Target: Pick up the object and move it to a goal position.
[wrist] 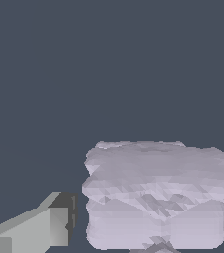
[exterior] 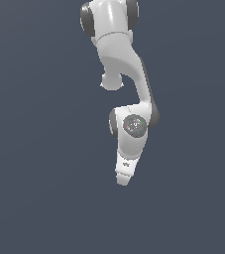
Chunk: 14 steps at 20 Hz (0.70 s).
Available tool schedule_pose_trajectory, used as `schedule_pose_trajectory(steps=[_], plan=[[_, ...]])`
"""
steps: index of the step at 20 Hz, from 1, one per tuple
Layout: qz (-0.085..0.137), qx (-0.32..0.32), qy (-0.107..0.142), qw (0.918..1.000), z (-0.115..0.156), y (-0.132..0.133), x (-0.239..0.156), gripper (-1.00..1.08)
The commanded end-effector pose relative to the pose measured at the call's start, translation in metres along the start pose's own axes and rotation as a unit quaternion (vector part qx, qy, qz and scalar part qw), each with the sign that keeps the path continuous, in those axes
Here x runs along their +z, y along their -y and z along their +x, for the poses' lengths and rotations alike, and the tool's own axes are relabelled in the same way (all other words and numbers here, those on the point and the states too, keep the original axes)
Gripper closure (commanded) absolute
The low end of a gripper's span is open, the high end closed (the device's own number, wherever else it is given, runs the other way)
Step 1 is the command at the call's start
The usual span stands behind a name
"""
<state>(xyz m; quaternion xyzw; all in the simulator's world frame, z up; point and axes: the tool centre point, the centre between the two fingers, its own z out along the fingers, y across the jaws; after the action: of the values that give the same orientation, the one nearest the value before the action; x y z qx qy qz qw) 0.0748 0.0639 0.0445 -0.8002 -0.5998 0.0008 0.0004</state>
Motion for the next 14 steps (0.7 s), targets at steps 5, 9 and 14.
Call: schedule_pose_trajectory(steps=[5, 9, 14], plan=[[-0.001, 0.000, 0.000, 1.0000, 0.0006, -0.0017, 0.0044, 1.08], [-0.001, 0.000, 0.000, 1.0000, 0.0006, -0.0017, 0.0044, 1.08], [-0.001, 0.000, 0.000, 1.0000, 0.0006, -0.0017, 0.0044, 1.08]])
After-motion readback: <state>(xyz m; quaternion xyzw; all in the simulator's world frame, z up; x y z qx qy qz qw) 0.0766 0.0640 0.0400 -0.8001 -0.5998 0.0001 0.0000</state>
